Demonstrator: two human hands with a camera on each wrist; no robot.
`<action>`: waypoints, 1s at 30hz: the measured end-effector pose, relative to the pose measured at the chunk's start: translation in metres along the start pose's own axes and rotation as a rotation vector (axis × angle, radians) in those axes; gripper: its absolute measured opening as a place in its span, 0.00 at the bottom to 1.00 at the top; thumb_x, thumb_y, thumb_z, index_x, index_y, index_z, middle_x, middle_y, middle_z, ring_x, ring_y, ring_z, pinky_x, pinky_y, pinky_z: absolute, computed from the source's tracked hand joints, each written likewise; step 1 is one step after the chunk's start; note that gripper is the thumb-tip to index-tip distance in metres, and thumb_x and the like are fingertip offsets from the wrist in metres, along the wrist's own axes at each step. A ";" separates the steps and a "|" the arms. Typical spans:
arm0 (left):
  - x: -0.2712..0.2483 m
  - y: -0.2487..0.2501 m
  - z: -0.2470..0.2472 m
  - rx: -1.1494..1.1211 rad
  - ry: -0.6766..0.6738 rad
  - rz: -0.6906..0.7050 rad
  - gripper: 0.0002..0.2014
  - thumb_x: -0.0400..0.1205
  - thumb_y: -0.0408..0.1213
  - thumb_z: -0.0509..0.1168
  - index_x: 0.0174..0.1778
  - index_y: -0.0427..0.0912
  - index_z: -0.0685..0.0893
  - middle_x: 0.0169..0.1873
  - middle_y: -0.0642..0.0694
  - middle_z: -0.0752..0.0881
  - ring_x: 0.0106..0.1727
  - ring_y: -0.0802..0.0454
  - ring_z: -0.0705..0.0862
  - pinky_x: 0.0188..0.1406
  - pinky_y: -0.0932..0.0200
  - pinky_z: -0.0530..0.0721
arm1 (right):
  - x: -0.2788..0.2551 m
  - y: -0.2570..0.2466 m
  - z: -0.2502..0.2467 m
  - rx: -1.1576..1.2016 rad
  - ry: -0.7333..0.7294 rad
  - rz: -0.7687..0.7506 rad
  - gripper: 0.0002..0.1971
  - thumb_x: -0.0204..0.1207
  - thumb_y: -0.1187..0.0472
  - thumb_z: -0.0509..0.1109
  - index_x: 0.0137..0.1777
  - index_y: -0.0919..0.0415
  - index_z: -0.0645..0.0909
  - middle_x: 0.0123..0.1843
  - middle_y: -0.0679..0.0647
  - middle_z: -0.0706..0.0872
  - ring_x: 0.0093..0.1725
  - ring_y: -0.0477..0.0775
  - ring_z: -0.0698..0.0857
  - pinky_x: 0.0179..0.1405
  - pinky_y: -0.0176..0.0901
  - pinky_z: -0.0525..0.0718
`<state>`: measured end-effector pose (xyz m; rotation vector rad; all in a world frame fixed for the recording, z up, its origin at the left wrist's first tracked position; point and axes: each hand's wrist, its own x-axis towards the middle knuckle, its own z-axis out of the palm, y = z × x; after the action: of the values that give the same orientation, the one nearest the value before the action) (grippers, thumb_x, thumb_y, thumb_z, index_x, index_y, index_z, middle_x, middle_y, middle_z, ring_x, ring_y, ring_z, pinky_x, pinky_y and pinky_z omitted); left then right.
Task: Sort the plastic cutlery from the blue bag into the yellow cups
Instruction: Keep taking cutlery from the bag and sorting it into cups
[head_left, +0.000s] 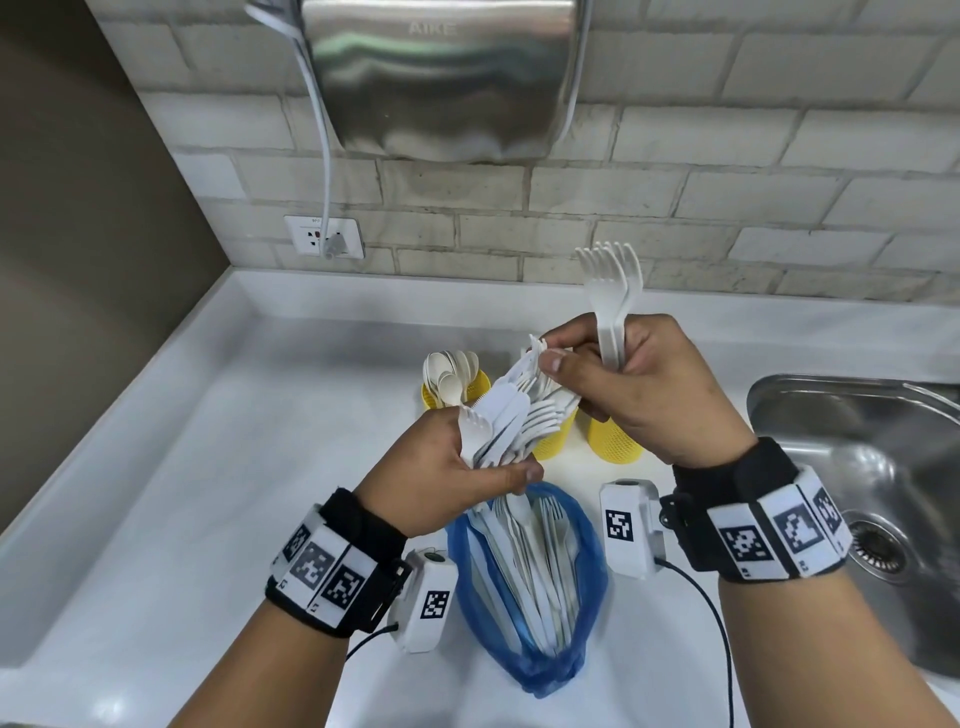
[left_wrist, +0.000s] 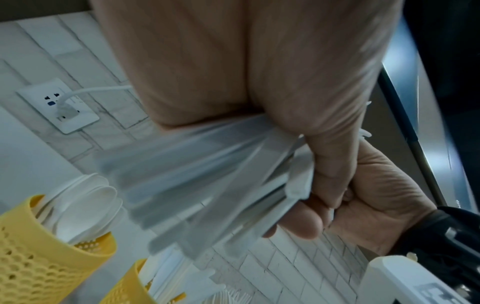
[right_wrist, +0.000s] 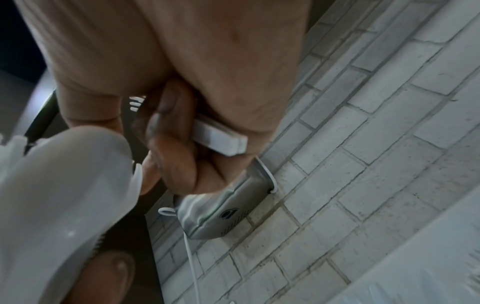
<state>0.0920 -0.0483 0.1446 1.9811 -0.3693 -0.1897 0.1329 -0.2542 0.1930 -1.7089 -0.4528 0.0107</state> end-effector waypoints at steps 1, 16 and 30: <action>0.000 -0.001 0.000 0.000 -0.006 -0.001 0.08 0.81 0.42 0.77 0.50 0.42 0.91 0.43 0.50 0.94 0.46 0.55 0.91 0.51 0.62 0.87 | 0.000 -0.001 0.000 -0.007 0.008 -0.005 0.03 0.77 0.57 0.78 0.43 0.54 0.92 0.29 0.78 0.71 0.26 0.57 0.68 0.27 0.44 0.71; 0.000 0.001 0.000 -0.122 -0.056 -0.021 0.03 0.83 0.38 0.73 0.49 0.44 0.90 0.40 0.49 0.94 0.44 0.51 0.93 0.51 0.63 0.87 | 0.002 0.016 0.002 0.172 -0.014 0.025 0.20 0.80 0.52 0.78 0.53 0.74 0.88 0.27 0.64 0.81 0.23 0.56 0.73 0.24 0.43 0.72; 0.002 -0.005 0.001 -0.023 -0.060 0.010 0.05 0.84 0.40 0.72 0.48 0.43 0.92 0.41 0.52 0.93 0.42 0.60 0.91 0.46 0.71 0.83 | 0.008 0.016 0.009 0.325 0.190 0.022 0.13 0.86 0.66 0.66 0.69 0.60 0.81 0.28 0.60 0.72 0.24 0.52 0.68 0.25 0.40 0.69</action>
<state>0.0943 -0.0481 0.1400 1.9542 -0.4144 -0.2465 0.1427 -0.2450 0.1775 -1.3794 -0.2735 -0.0587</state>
